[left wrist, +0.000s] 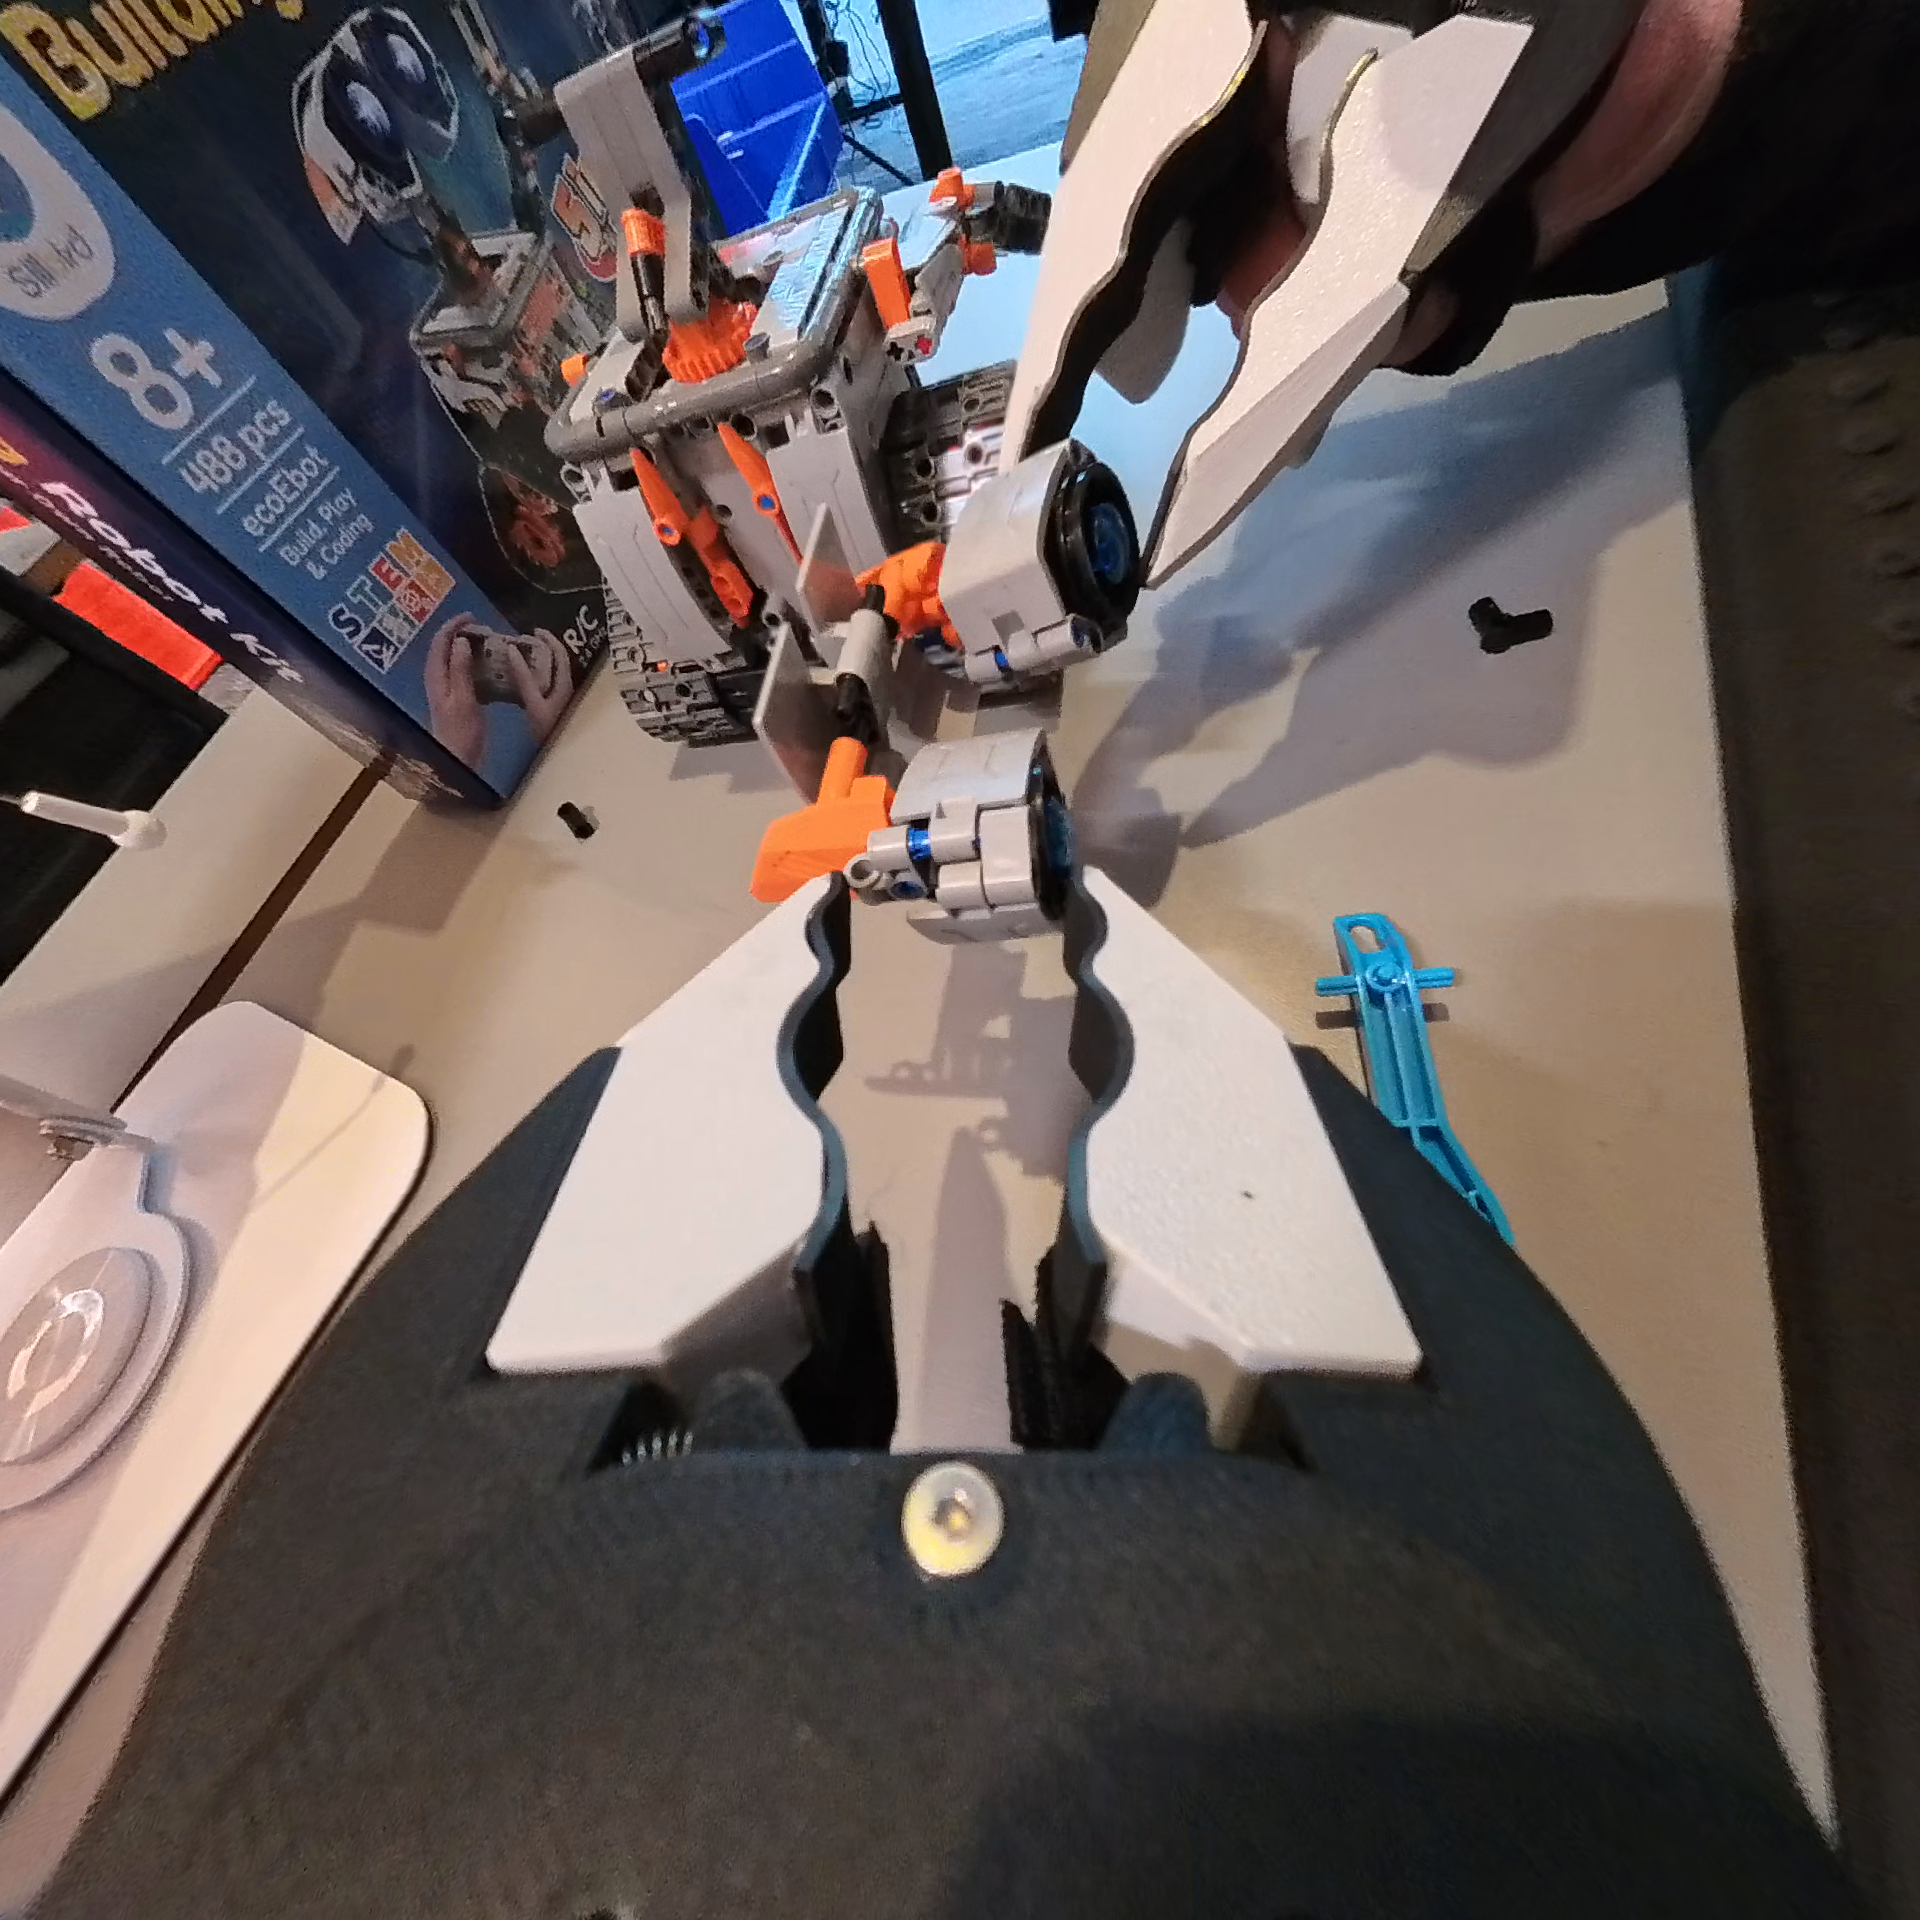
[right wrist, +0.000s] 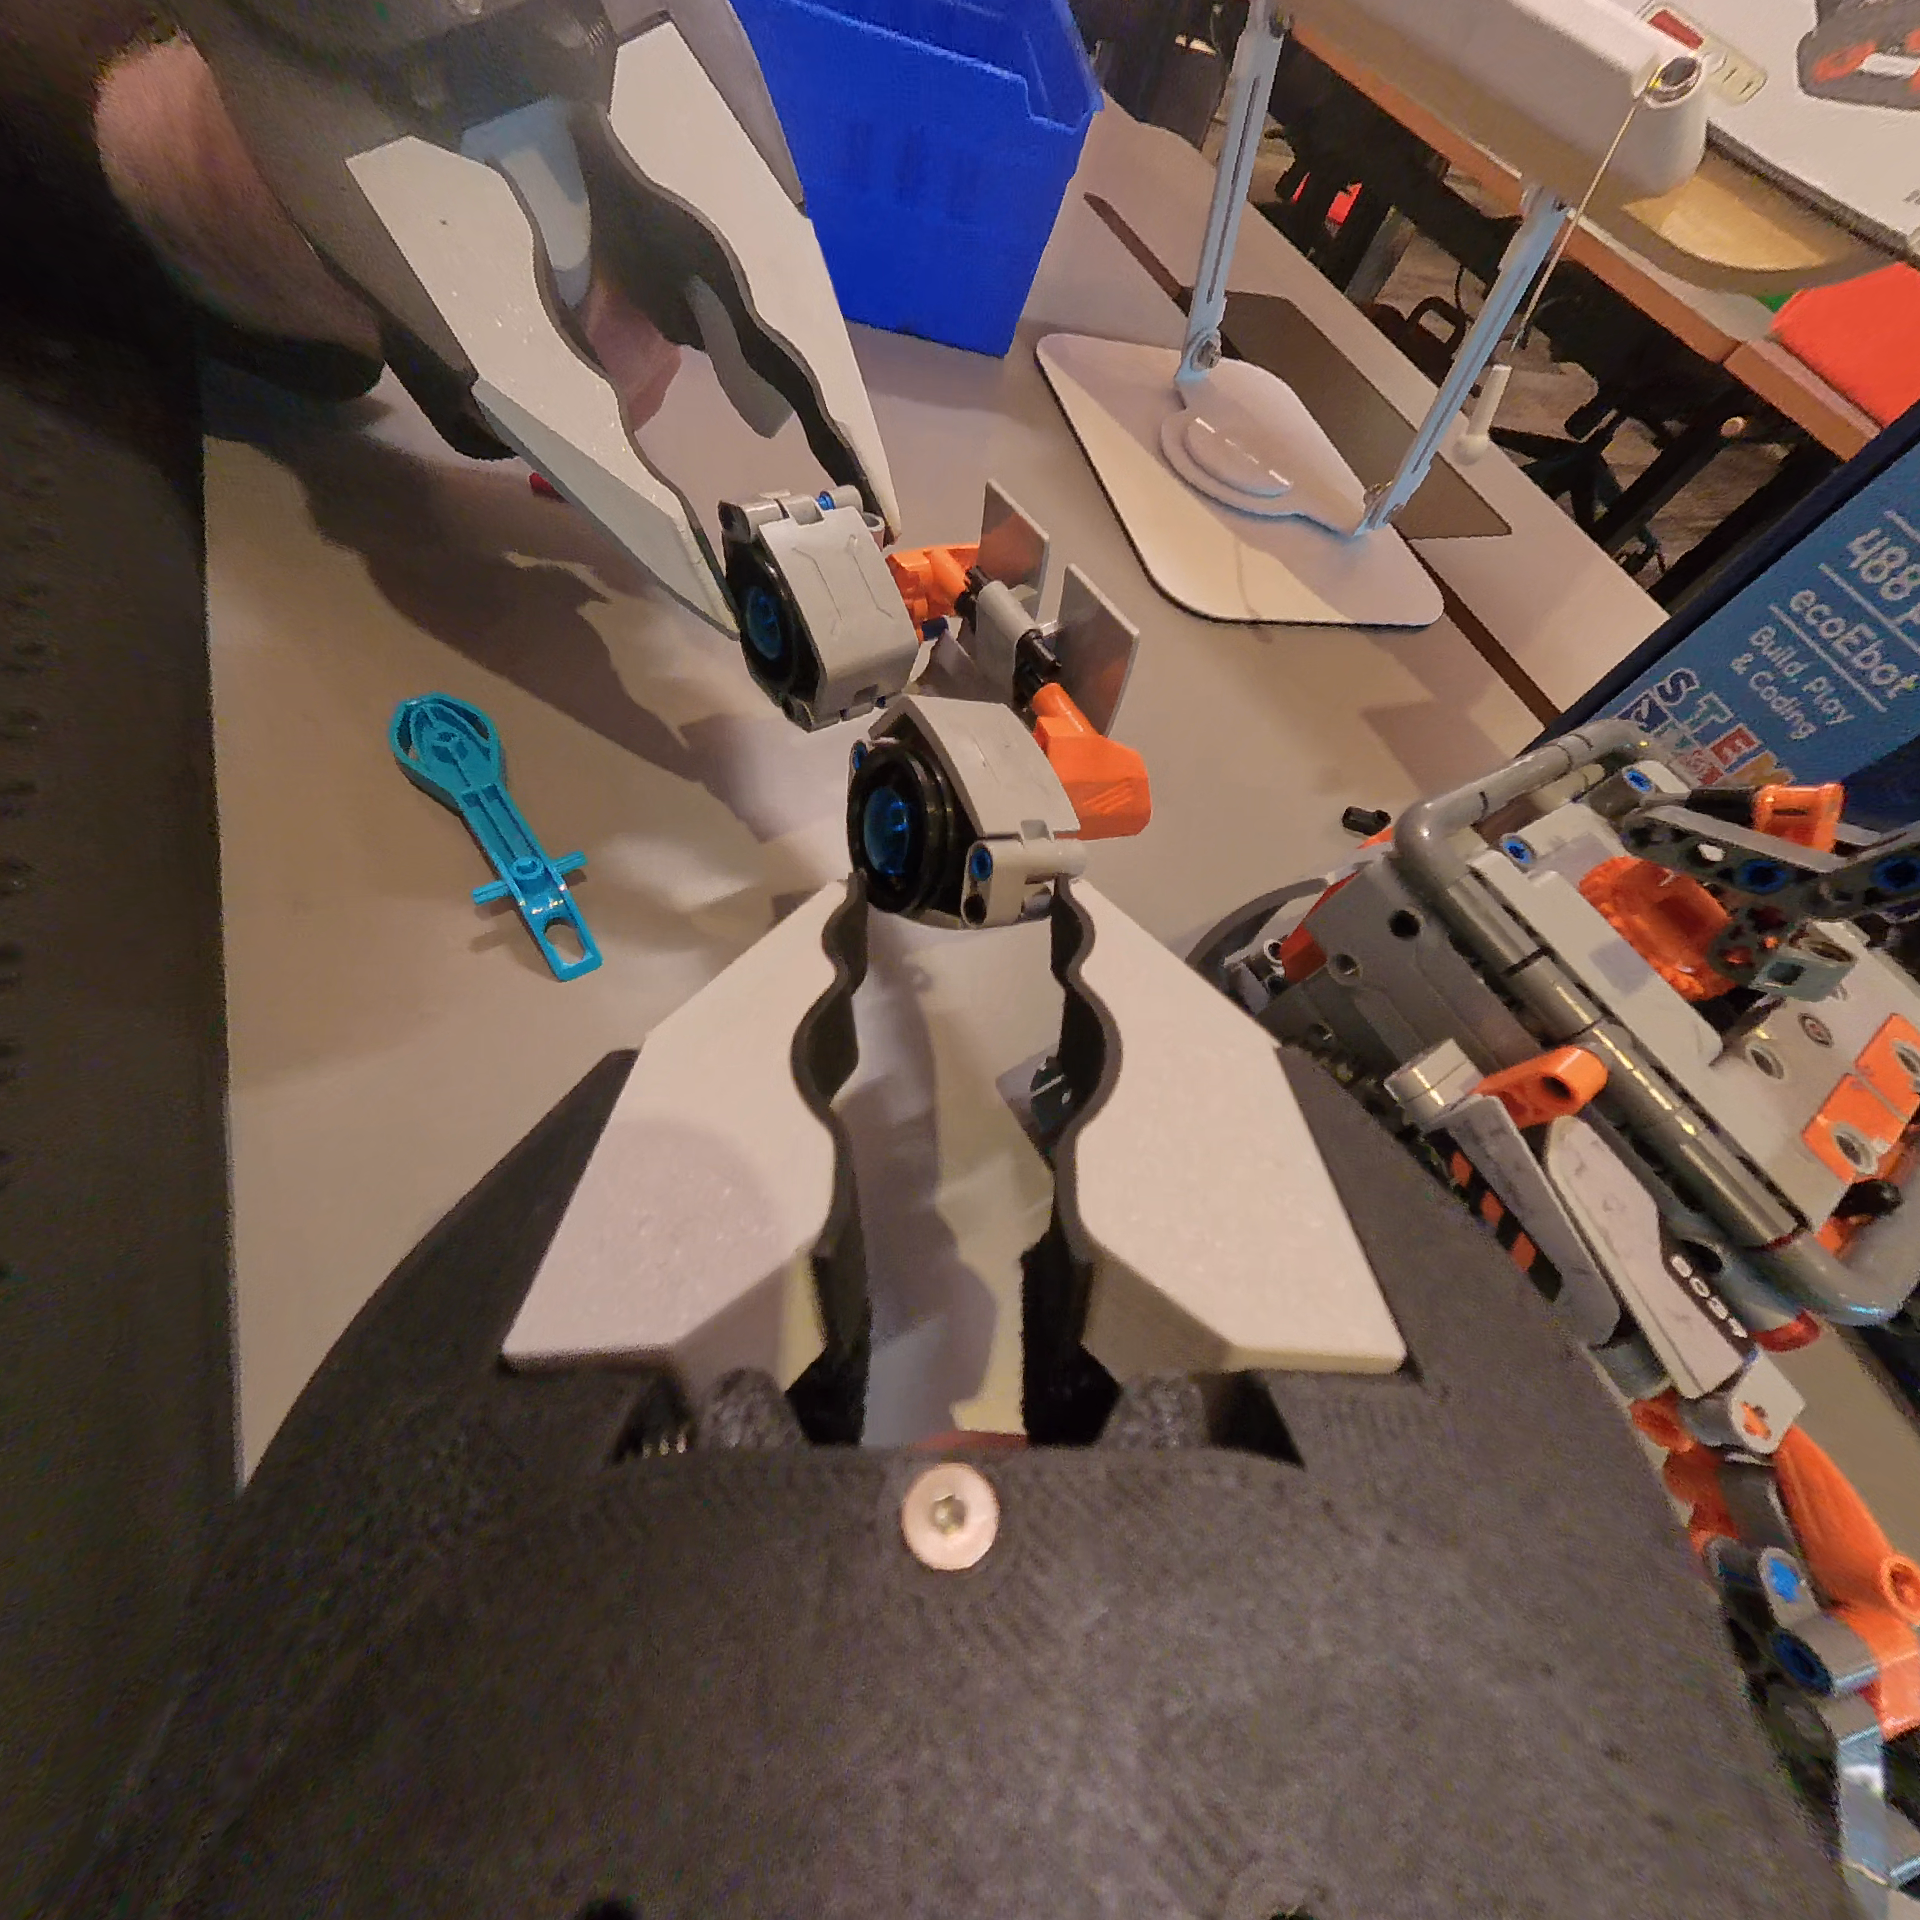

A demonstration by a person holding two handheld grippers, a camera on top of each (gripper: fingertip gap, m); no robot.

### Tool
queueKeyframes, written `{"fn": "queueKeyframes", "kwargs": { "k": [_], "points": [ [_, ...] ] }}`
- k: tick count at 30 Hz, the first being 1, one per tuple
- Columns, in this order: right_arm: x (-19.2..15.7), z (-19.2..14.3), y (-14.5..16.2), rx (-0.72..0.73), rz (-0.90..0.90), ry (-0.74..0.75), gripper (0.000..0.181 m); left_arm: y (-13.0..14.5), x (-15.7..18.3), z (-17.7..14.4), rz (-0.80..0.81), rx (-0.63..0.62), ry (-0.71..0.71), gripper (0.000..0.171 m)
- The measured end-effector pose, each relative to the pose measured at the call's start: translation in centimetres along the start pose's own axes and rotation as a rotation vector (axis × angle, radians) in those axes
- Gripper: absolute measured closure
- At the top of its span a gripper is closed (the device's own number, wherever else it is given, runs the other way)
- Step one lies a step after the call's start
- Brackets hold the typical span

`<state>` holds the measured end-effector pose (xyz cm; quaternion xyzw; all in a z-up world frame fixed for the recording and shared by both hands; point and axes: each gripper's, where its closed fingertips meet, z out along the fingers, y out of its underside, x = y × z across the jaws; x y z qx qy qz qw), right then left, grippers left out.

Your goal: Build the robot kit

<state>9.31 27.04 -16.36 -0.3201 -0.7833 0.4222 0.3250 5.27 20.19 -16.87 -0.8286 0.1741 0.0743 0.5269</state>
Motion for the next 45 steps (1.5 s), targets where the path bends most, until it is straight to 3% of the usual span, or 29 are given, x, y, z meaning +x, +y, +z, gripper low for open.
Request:
{"fn": "queueKeyframes", "kwargs": {
  "k": [26,38,45],
  "points": [
    [0.3,-1.0,-2.2,0.074,-0.132,0.104,0.149,-1.2,-0.9,-0.7,0.208,0.021,-0.168,0.132],
    [0.1,-1.6,-4.0,0.011,-0.543,0.372,0.151,-2.6,-2.0,-2.1,0.564,-0.016,-0.425,0.132],
    [0.0,-2.2,-5.0,0.038,-0.609,0.437,0.151,-3.8,-2.2,-3.0,0.675,0.001,-0.516,0.133]
  ]
}}
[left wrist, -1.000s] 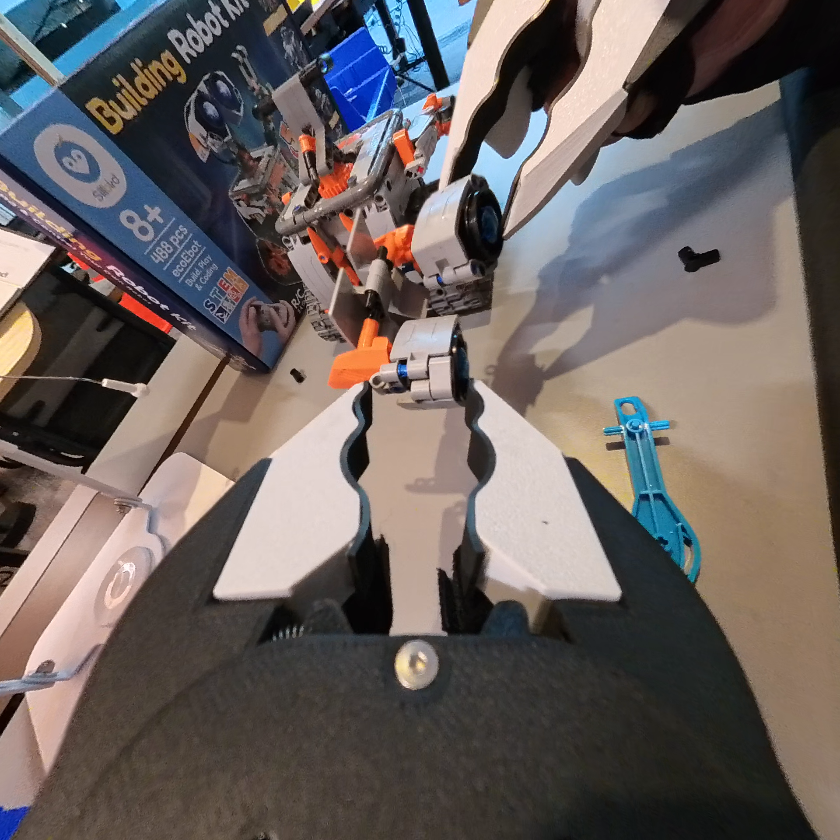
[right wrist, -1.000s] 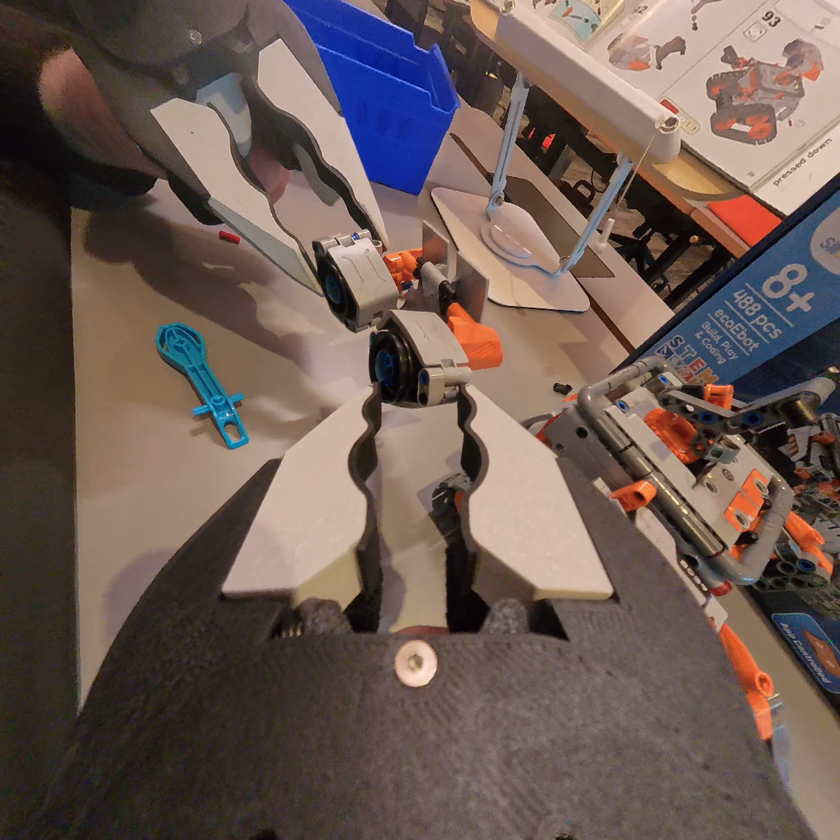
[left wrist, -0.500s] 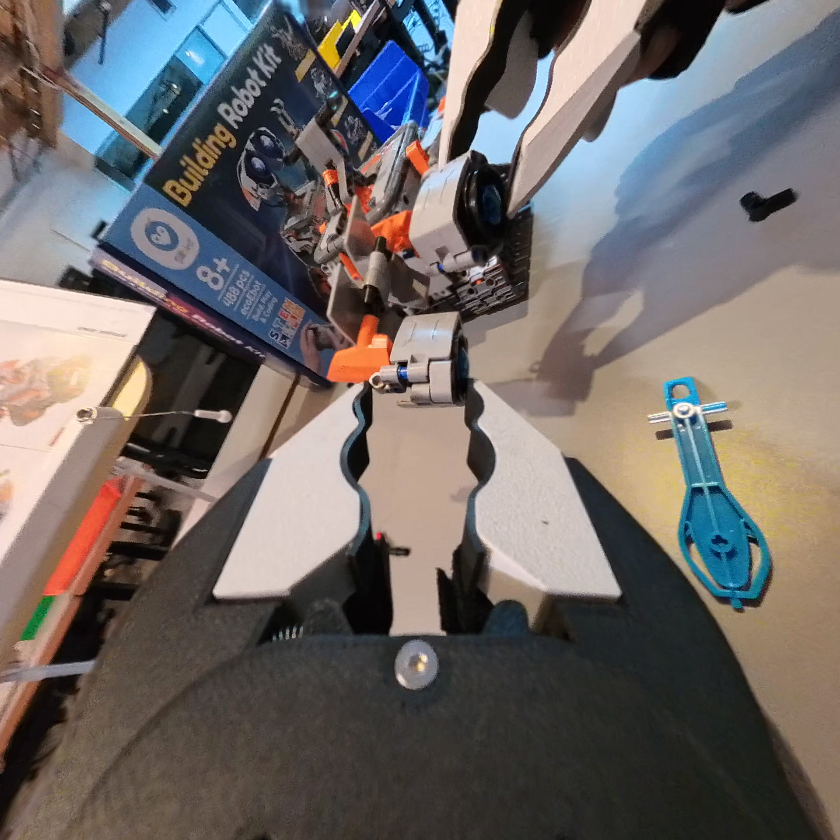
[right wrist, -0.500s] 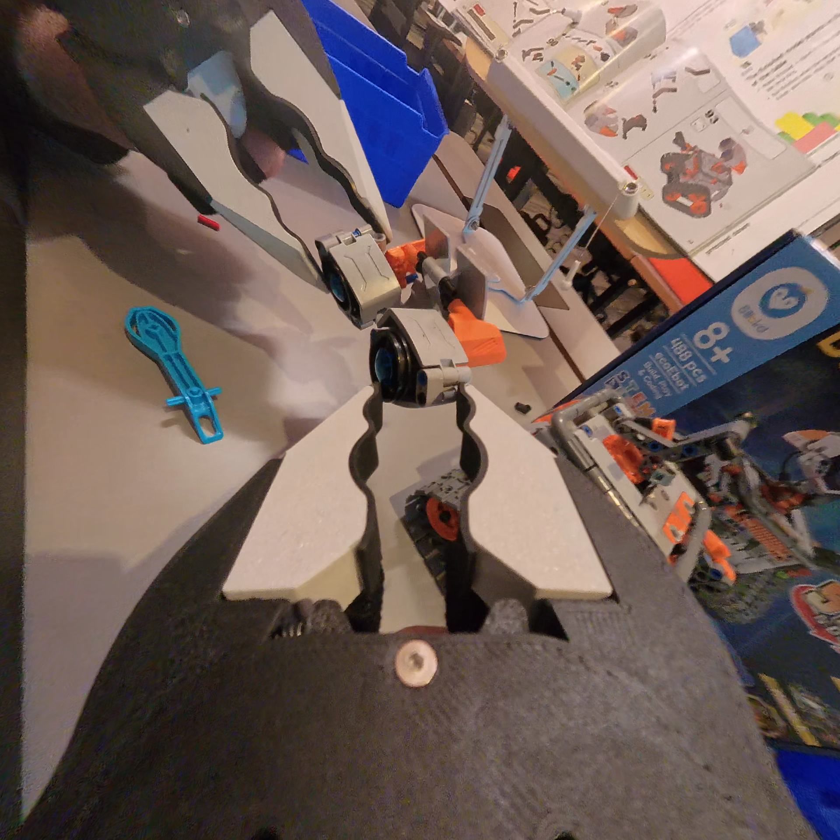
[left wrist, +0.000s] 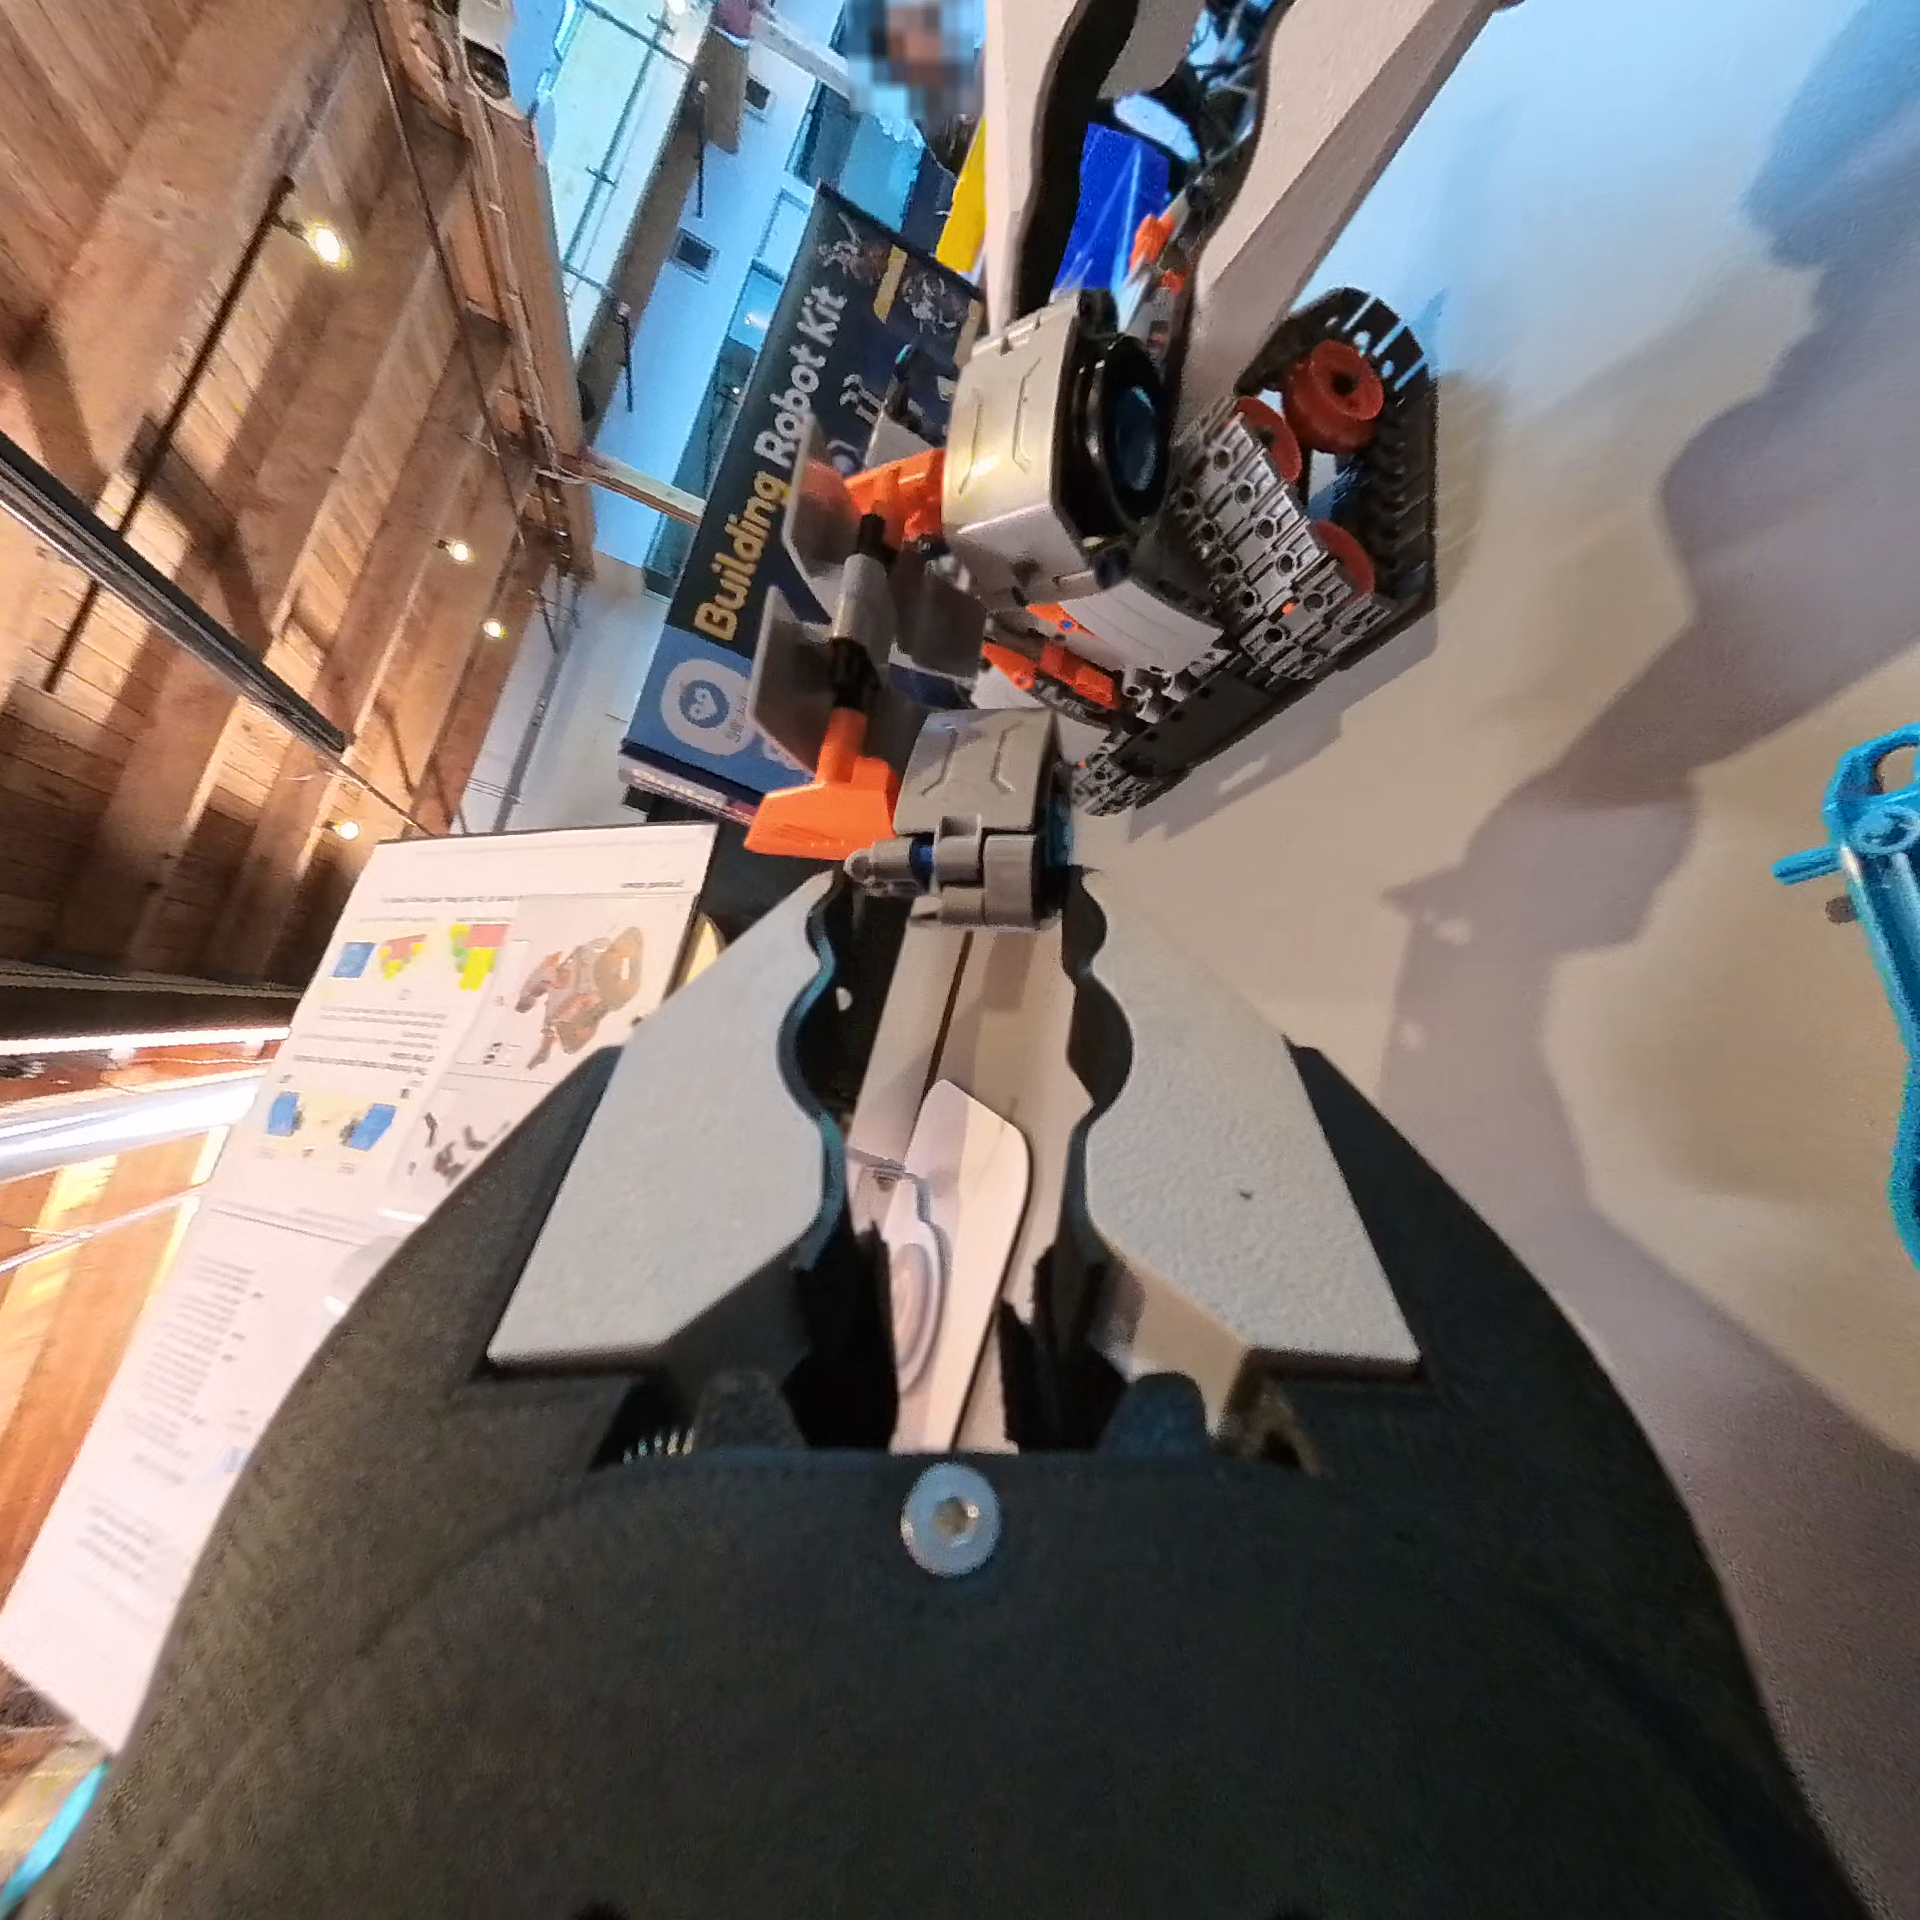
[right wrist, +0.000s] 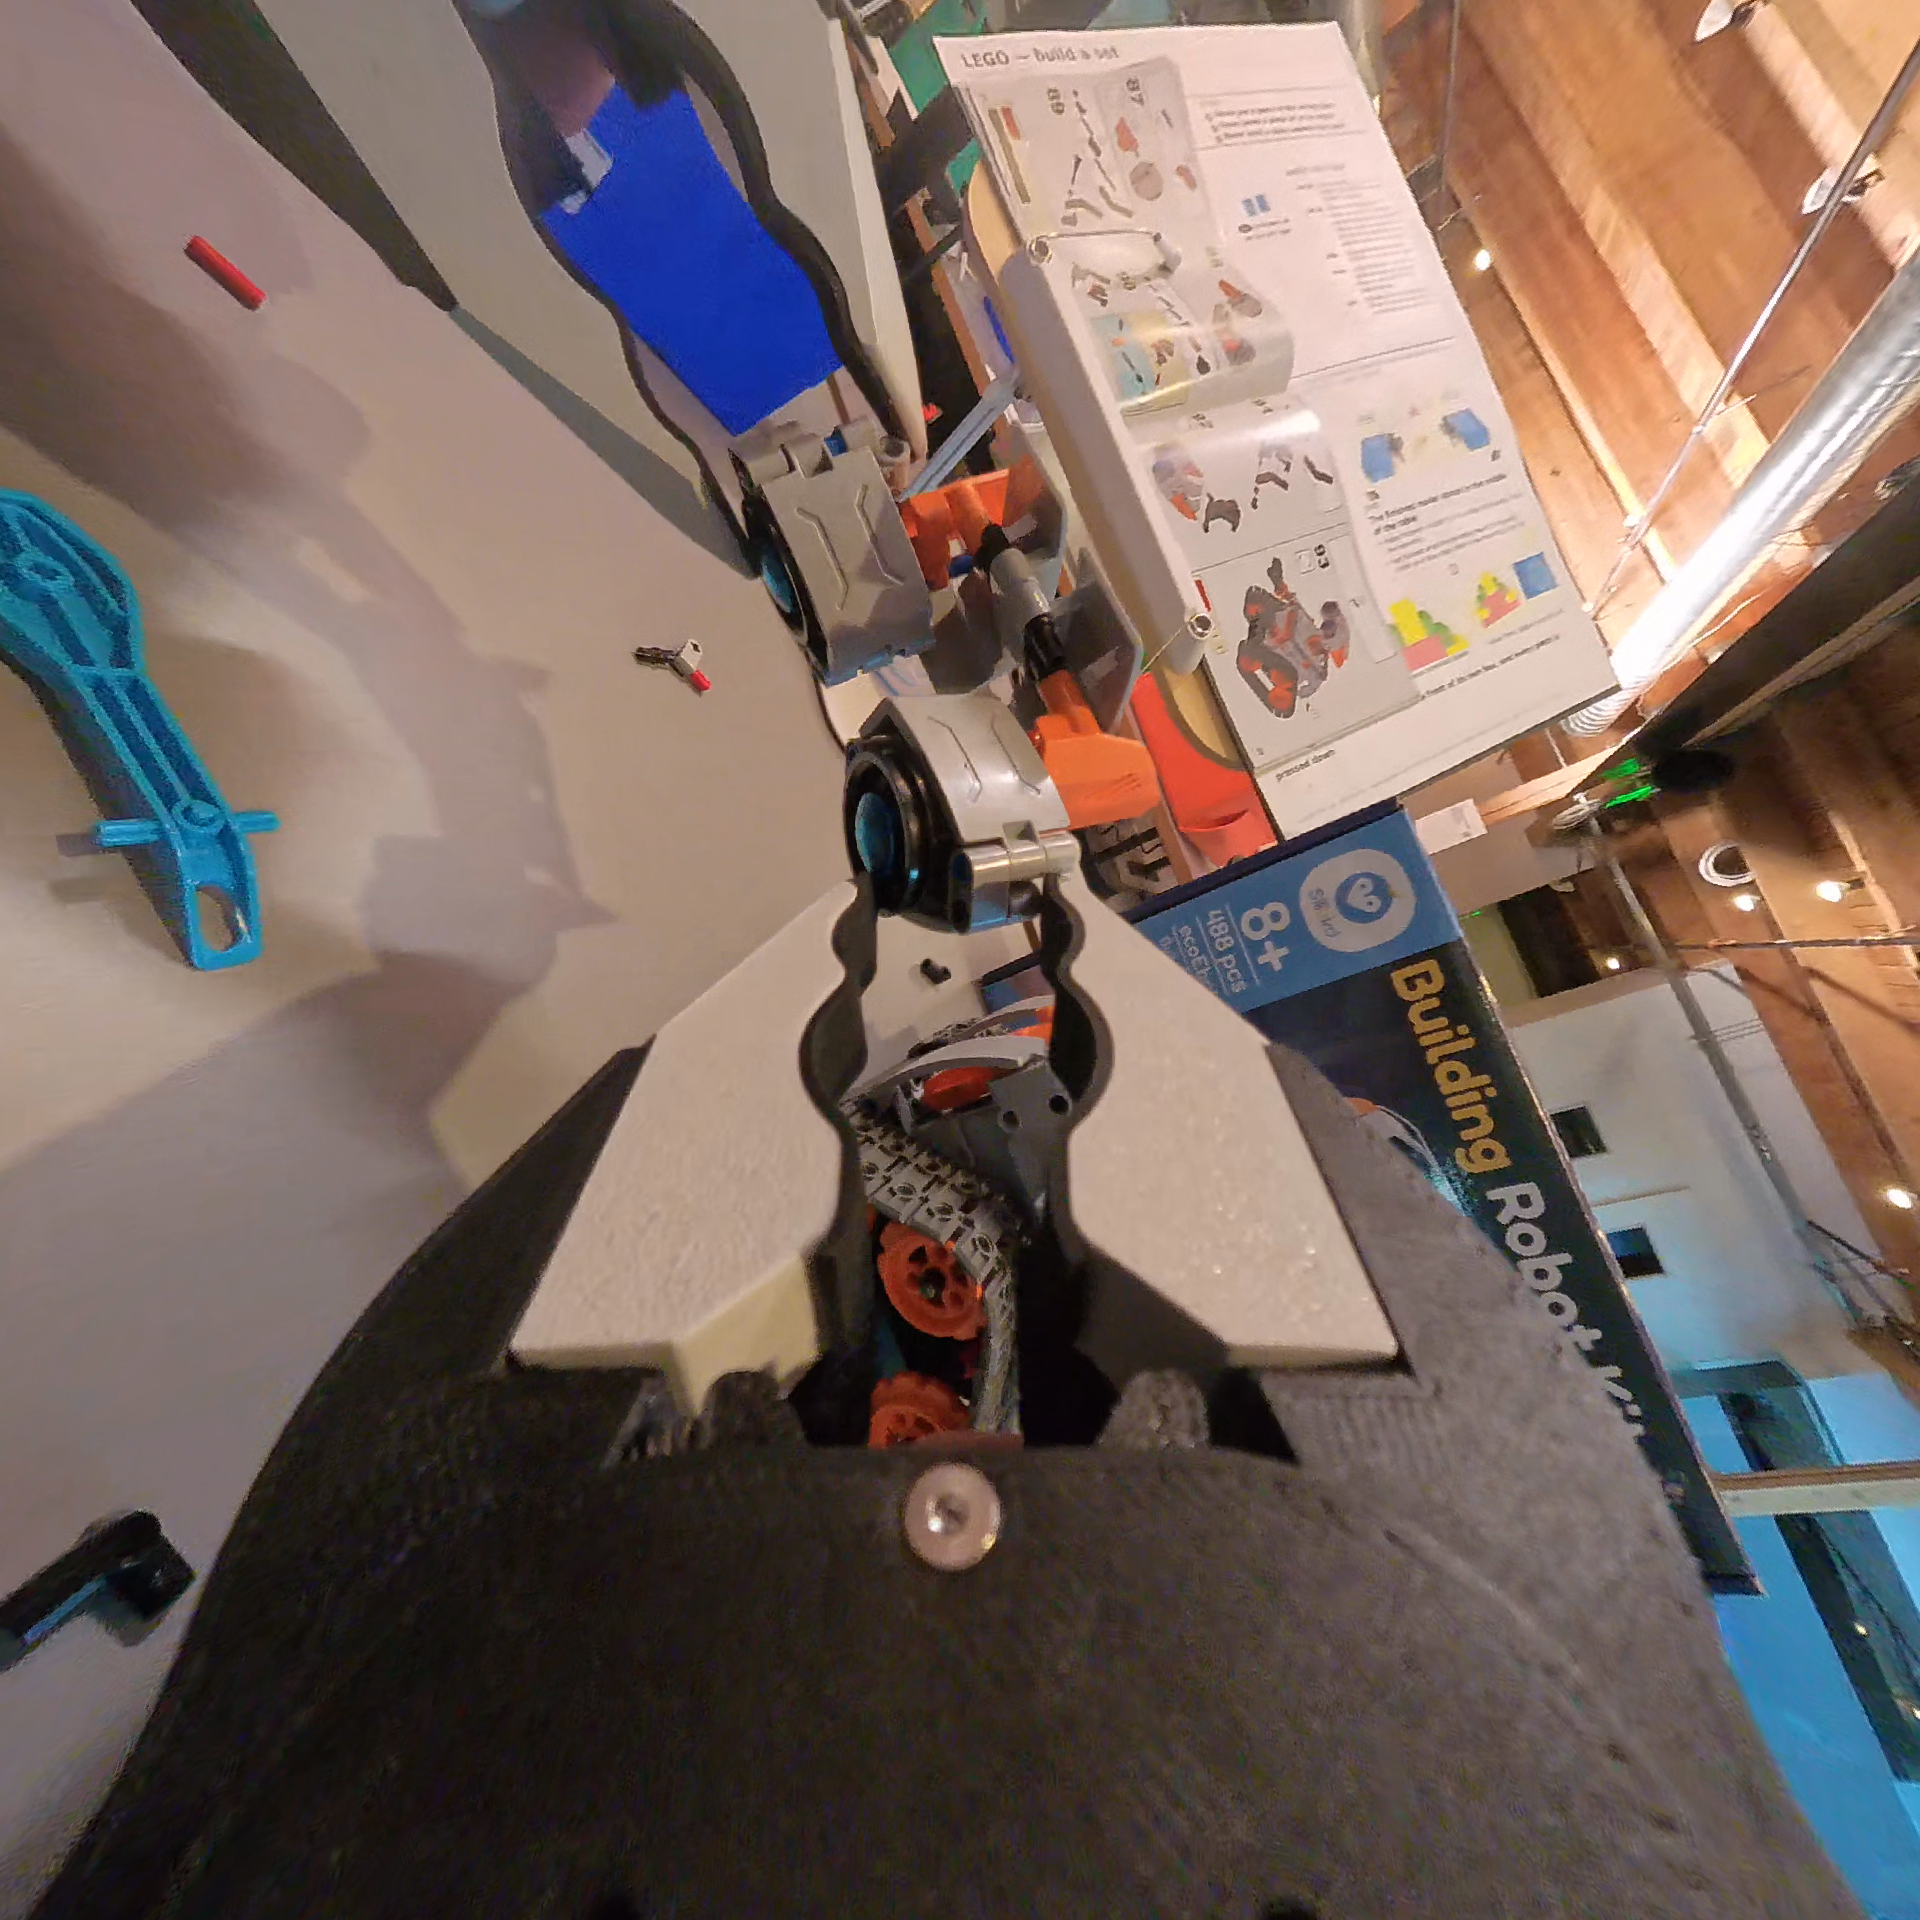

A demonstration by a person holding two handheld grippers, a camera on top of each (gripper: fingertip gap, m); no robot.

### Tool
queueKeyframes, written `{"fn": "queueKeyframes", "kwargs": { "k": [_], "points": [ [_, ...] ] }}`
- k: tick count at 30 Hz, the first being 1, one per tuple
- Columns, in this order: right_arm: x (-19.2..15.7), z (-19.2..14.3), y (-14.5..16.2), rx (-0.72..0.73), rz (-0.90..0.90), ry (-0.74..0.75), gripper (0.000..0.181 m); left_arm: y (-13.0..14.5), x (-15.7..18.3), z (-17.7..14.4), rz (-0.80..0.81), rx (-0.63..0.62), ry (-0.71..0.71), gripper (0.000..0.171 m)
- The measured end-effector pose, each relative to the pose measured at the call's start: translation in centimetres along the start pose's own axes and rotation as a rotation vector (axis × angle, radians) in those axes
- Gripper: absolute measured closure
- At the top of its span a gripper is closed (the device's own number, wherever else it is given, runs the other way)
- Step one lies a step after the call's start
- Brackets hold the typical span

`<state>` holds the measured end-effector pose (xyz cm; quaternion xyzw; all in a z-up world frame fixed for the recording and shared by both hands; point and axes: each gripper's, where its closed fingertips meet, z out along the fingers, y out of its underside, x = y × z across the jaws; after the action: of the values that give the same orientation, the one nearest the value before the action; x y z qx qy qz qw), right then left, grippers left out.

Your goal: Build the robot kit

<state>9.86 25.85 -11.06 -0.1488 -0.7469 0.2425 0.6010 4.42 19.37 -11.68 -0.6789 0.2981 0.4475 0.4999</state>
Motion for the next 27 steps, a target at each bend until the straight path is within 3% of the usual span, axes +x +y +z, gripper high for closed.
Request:
{"fn": "queueKeyframes", "kwargs": {
  "k": [8,18,27],
  "points": [
    [0.2,-0.1,-0.2,0.017,0.011,0.006,0.150,-0.4,-0.4,-0.3,0.035,0.015,-0.029,0.133],
    [0.8,-0.7,-0.8,0.122,0.205,-0.059,0.146,-0.2,-0.4,-0.4,0.034,0.008,-0.012,0.133],
    [2.2,-0.2,-2.4,0.096,0.187,-0.025,0.148,-0.4,0.4,-0.2,0.056,-0.004,0.036,0.135]
  ]
}}
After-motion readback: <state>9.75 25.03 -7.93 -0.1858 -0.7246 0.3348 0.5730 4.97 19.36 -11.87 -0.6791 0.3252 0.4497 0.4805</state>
